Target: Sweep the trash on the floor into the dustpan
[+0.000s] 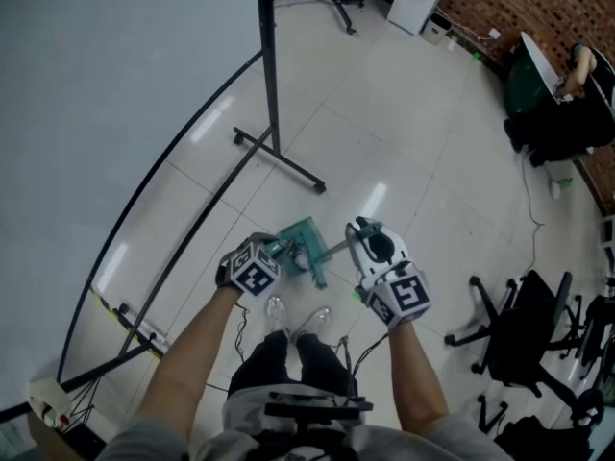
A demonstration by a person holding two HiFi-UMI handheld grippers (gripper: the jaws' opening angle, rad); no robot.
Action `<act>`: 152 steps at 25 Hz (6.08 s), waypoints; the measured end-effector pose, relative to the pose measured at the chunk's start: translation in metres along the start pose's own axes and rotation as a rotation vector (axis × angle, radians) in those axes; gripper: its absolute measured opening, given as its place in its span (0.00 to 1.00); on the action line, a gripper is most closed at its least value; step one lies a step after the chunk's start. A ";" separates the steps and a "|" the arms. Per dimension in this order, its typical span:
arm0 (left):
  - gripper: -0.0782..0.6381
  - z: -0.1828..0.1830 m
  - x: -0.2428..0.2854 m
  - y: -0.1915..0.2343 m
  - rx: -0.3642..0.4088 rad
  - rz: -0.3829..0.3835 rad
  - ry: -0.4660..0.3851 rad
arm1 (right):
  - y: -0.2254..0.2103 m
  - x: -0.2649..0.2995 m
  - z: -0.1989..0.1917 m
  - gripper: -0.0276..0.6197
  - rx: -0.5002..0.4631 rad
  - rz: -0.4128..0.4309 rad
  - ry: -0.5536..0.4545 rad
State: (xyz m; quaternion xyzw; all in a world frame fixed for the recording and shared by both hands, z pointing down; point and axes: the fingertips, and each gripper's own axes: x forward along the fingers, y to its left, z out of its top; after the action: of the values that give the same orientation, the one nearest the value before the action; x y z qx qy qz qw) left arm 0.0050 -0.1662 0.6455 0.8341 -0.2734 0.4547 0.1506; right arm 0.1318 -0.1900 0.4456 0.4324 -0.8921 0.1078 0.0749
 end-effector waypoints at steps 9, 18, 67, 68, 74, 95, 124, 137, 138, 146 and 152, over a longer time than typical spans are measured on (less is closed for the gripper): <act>0.24 0.000 -0.003 -0.001 -0.010 -0.018 0.007 | 0.023 0.011 0.002 0.17 -0.011 0.013 0.010; 0.24 0.004 0.000 -0.002 -0.014 -0.022 0.013 | 0.034 0.015 0.007 0.17 -0.017 0.004 -0.014; 0.51 -0.014 -0.068 0.015 -0.189 0.203 -0.182 | 0.071 0.049 0.042 0.17 -0.124 0.255 -0.052; 0.51 -0.022 -0.072 0.014 -0.224 0.229 -0.194 | 0.074 0.049 0.043 0.17 -0.132 0.279 -0.052; 0.51 -0.069 -0.076 0.008 -0.435 0.363 -0.219 | 0.088 0.053 0.044 0.17 -0.188 0.408 -0.043; 0.51 -0.018 0.013 -0.011 -0.576 0.435 -0.302 | 0.119 0.068 0.057 0.17 -0.150 0.412 -0.084; 0.49 0.005 0.026 0.013 -0.519 0.439 -0.352 | 0.140 0.064 0.057 0.20 -0.018 0.638 0.032; 0.39 0.001 0.033 0.020 -0.473 0.443 -0.349 | 0.136 0.059 0.056 0.20 -0.045 0.748 0.073; 0.39 0.001 0.033 0.020 -0.477 0.440 -0.351 | 0.137 0.059 0.056 0.20 -0.044 0.752 0.079; 0.37 -0.003 0.028 0.024 -0.508 0.434 -0.347 | 0.142 0.058 0.053 0.20 -0.084 0.781 0.085; 0.37 -0.007 0.029 0.025 -0.512 0.438 -0.330 | 0.148 0.057 0.050 0.20 -0.129 0.801 0.103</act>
State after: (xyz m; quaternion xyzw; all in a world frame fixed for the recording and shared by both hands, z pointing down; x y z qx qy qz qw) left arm -0.0018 -0.1921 0.6743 0.7532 -0.5709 0.2524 0.2074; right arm -0.0217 -0.1563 0.3917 0.0391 -0.9899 0.0938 0.0986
